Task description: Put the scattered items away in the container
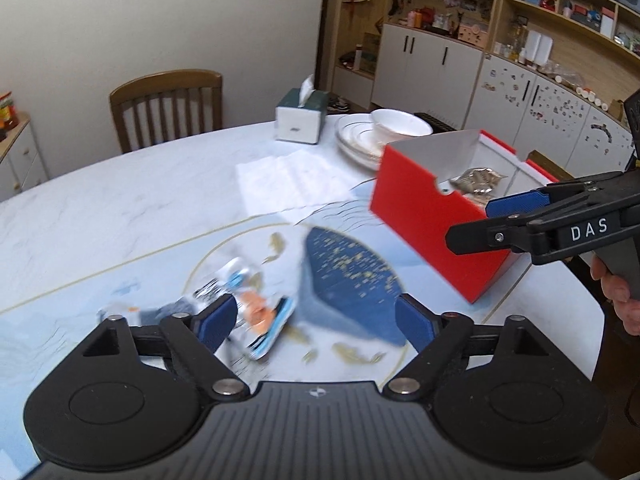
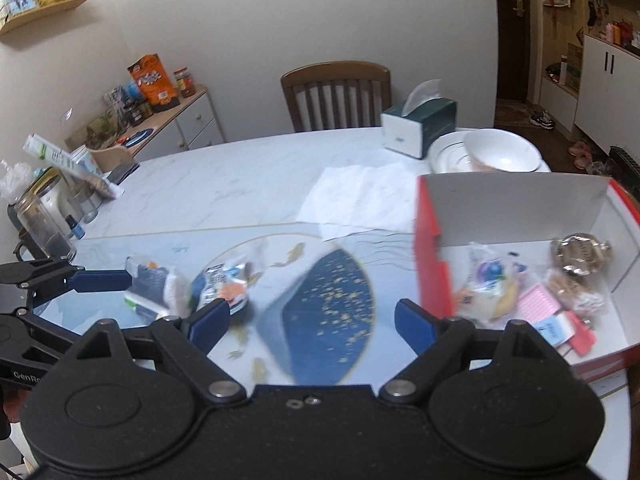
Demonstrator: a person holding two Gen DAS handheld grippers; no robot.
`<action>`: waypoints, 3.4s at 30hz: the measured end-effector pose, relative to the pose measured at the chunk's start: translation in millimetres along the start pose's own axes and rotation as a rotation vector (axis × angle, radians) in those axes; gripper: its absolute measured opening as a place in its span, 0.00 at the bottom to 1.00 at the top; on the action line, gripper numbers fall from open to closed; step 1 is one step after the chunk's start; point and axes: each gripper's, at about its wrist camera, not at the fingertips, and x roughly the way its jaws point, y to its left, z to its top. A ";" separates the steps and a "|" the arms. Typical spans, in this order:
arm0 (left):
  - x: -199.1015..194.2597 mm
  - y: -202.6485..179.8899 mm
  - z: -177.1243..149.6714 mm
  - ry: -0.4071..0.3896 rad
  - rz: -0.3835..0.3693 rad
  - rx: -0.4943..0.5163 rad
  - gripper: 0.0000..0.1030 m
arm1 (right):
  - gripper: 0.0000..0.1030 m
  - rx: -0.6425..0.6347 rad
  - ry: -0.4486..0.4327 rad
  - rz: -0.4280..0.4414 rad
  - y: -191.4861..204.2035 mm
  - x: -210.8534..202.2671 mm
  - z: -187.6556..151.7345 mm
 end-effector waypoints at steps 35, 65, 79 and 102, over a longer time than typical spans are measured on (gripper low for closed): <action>29.2 111.5 -81.7 0.147 0.061 -0.103 0.98 | 0.87 -0.086 0.108 -0.073 83.3 153.9 16.4; 35.3 115.2 -91.3 0.141 0.062 -0.103 0.79 | 0.74 -0.266 0.159 -0.004 105.9 194.4 7.1; 37.6 111.5 -84.7 0.137 0.045 -0.110 0.42 | 0.42 -0.330 0.119 -0.009 109.5 184.6 5.8; 37.4 108.9 -80.3 0.128 0.045 -0.111 0.32 | 0.36 -0.227 0.114 0.012 87.4 133.7 -13.9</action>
